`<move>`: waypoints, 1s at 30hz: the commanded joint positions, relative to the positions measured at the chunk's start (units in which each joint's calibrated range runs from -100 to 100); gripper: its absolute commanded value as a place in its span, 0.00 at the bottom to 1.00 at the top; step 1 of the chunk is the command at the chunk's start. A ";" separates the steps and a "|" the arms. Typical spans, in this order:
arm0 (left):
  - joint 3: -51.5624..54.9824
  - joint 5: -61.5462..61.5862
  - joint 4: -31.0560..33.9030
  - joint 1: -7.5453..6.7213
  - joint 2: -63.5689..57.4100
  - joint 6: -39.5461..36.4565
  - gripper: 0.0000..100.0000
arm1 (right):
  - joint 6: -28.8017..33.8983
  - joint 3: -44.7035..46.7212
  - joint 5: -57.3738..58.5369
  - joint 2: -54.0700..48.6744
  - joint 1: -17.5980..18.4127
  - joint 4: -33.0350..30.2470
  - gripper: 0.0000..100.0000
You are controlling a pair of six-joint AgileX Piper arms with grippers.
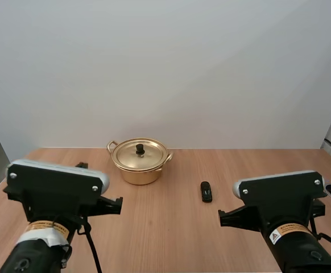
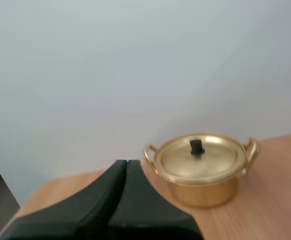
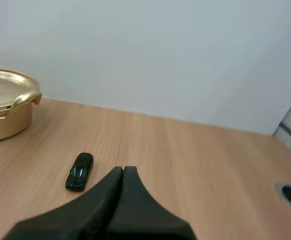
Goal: Open the pot, put the car inside, and close it
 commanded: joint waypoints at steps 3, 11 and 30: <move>-12.75 2.06 1.06 0.01 0.00 0.06 0.00 | 1.38 -14.74 0.54 0.00 0.02 -9.41 0.00; -26.20 7.12 -3.35 -0.24 8.53 10.09 0.00 | -10.15 -28.32 5.62 6.78 0.27 10.15 0.00; -63.53 56.58 -26.57 0.00 83.94 31.34 0.35 | -27.32 -31.88 35.01 39.02 0.27 28.55 0.00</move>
